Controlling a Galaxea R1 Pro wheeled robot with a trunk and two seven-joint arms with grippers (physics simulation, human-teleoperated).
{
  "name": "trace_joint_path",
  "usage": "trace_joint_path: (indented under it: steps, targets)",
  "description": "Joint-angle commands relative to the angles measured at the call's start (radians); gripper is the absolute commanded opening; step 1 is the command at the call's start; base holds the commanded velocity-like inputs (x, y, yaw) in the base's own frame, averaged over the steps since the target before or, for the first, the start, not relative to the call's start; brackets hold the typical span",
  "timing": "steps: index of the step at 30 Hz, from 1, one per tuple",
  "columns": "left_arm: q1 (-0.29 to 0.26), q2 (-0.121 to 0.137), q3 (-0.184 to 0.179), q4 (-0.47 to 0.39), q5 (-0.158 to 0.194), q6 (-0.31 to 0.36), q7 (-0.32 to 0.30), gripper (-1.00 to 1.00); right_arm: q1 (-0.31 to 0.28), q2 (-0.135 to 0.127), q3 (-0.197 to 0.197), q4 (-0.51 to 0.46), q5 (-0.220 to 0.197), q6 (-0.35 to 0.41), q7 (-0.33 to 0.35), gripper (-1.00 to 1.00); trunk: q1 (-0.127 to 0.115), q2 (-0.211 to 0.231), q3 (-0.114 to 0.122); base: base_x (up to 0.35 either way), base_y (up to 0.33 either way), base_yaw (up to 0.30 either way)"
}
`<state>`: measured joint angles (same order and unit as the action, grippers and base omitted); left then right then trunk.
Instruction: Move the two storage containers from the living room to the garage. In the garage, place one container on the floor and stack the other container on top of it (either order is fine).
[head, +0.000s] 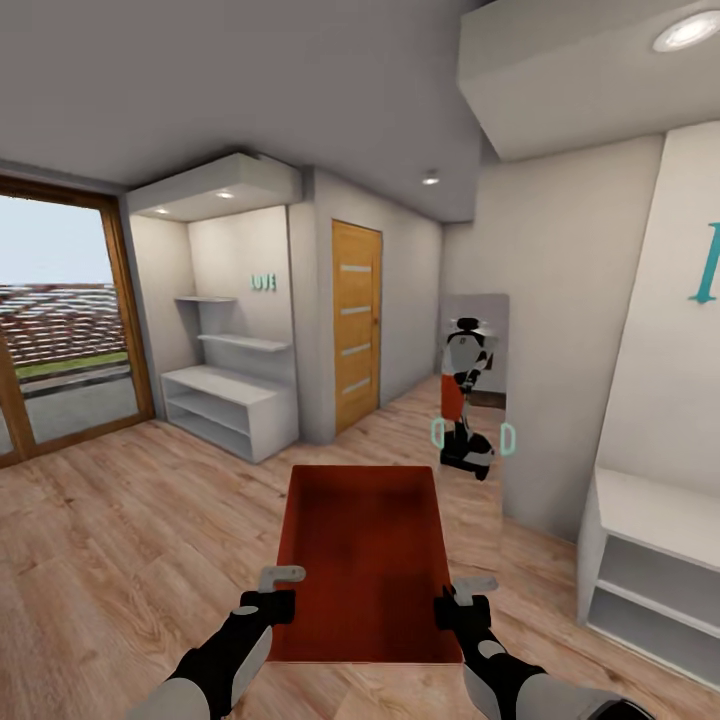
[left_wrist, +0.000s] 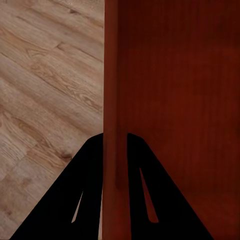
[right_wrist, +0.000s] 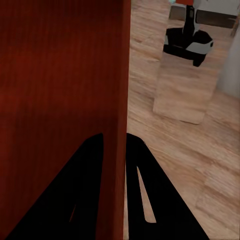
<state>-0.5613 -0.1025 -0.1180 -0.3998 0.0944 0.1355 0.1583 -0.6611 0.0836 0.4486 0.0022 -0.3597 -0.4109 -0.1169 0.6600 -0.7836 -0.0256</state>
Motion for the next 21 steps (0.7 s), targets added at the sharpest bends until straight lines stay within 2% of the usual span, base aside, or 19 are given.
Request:
trace_joint_path:
  steps: [1,12,21]
  targets:
    - [0.000,0.000,-0.009,-0.001,0.010,0.006,0.013,-1.00,-0.002,0.001,-0.024,0.001,-0.018,-0.005,-0.004,-1.00,0.001,-0.001,-0.002,0.322,0.000,0.000]
    - [0.000,0.000,-0.009,-0.001,0.010,0.006,0.013,-1.00,-0.002,0.001,-0.024,0.001,-0.018,-0.005,-0.004,-1.00,0.001,-0.001,-0.002,0.322,0.000,0.008]
    - [0.000,0.001,-0.009,-0.002,0.010,0.006,0.013,-1.00,-0.002,0.001,-0.024,0.001,-0.018,-0.005,-0.004,-1.00,0.001,-0.001,-0.002,0.322,0.000,0.187]
